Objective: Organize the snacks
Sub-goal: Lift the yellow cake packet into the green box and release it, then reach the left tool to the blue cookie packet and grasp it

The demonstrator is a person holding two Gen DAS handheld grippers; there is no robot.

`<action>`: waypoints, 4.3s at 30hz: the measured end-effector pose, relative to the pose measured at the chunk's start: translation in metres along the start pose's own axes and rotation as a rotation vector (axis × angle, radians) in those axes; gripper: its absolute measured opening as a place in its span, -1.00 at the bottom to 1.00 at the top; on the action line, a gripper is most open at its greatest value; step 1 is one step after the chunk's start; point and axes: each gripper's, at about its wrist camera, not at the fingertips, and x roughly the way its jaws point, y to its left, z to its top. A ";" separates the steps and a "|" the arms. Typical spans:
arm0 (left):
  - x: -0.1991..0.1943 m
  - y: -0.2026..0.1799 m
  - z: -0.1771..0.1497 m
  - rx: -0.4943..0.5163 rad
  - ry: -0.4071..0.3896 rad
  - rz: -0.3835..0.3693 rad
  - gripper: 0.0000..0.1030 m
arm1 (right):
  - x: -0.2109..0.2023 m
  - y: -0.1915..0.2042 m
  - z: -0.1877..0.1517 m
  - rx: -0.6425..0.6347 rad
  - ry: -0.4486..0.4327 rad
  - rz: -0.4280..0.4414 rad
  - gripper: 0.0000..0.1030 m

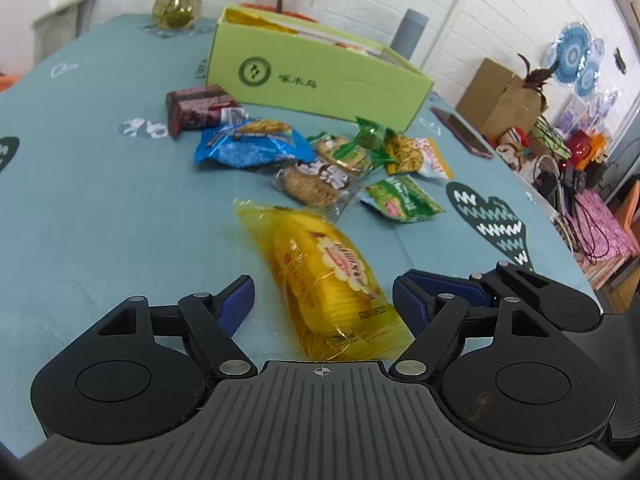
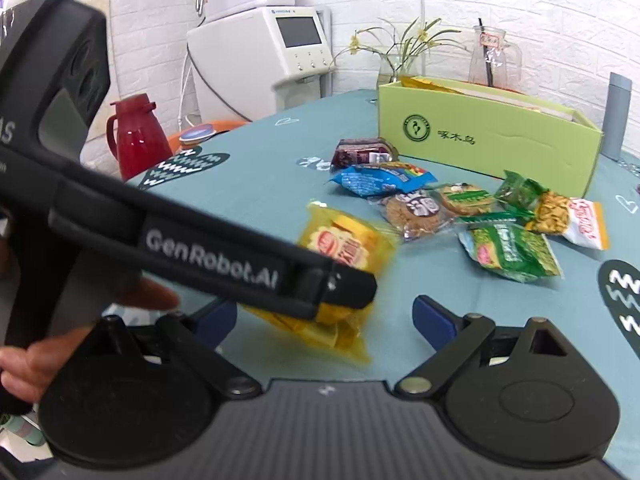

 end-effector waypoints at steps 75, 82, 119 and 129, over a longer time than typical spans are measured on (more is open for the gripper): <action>-0.004 0.099 0.078 -0.306 -0.184 -0.003 0.59 | 0.146 -0.074 0.112 -0.159 0.125 0.128 0.98; -0.009 0.110 0.064 -0.340 -0.166 0.005 0.59 | 0.120 -0.031 0.091 -0.208 0.153 0.162 0.98; -0.007 0.022 0.012 -0.015 0.039 -0.078 0.15 | 0.037 0.018 0.019 -0.142 0.109 0.070 0.98; 0.002 0.032 0.017 -0.051 0.022 -0.019 0.27 | 0.041 0.012 0.018 -0.096 0.078 0.034 0.98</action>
